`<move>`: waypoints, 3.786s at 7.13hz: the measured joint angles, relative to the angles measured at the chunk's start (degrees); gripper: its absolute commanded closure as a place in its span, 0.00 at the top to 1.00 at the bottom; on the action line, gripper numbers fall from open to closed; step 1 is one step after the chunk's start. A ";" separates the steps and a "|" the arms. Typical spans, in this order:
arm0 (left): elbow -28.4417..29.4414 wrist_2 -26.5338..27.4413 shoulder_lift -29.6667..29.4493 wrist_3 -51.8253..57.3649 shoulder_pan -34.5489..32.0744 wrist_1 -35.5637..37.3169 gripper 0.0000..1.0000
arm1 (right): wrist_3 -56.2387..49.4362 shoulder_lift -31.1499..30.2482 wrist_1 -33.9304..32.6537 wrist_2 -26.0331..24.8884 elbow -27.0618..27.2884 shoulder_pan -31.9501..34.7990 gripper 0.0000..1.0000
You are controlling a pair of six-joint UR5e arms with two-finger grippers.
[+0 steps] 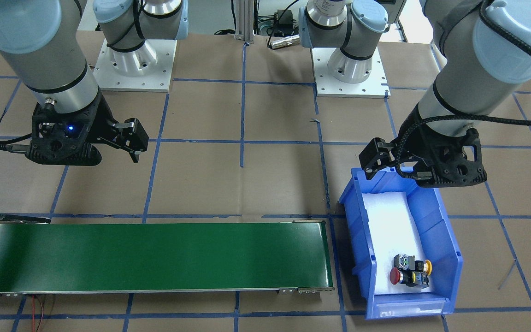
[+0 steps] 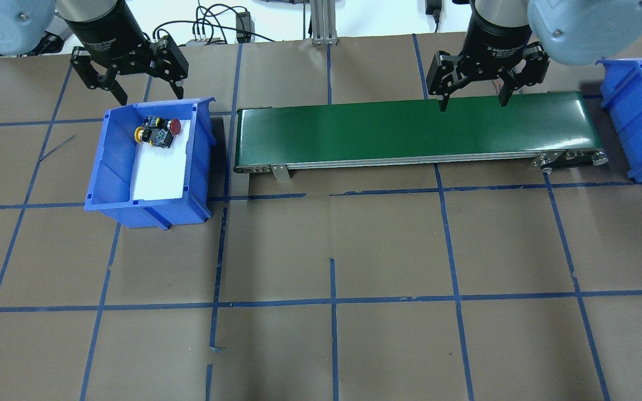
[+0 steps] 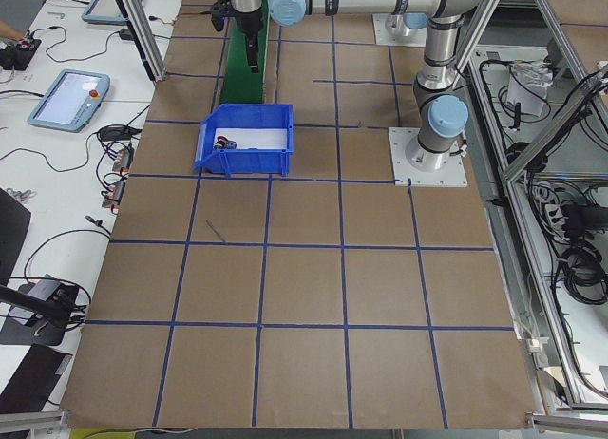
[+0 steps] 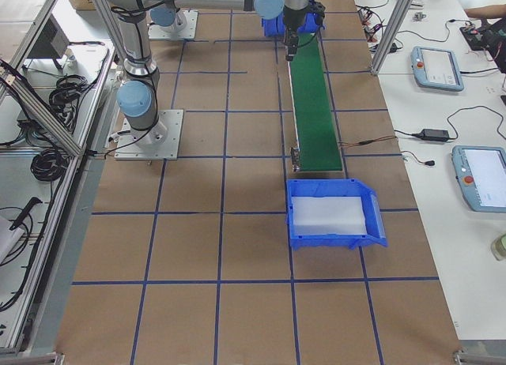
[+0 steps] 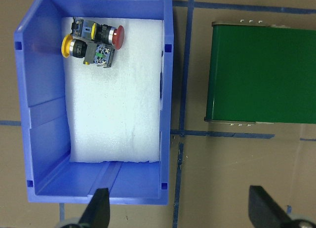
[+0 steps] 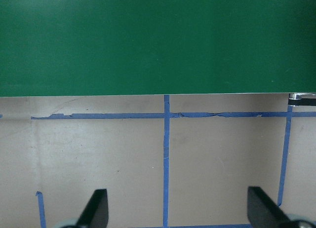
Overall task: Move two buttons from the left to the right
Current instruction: 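Move the left gripper over the blue bin holding the buttons, then lower the left gripper into the bin and grasp the red mushroom button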
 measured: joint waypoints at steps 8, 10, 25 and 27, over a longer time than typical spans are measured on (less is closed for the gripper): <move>9.98 -0.68 -15.92 9.83 7.42 11.30 1.00 | -0.24 0.21 -0.11 0.02 0.31 -0.23 1.00; 14.52 -0.83 -22.58 12.05 7.79 13.11 1.00 | -0.24 0.21 -0.11 -0.01 0.37 -0.25 1.00; 7.55 -0.61 -27.24 25.47 8.05 18.00 1.00 | -0.12 -0.06 0.14 -0.02 0.56 -0.17 1.00; 7.54 -0.52 -28.35 25.56 8.04 19.03 1.00 | -0.15 -0.07 0.16 -0.02 0.56 -0.17 1.00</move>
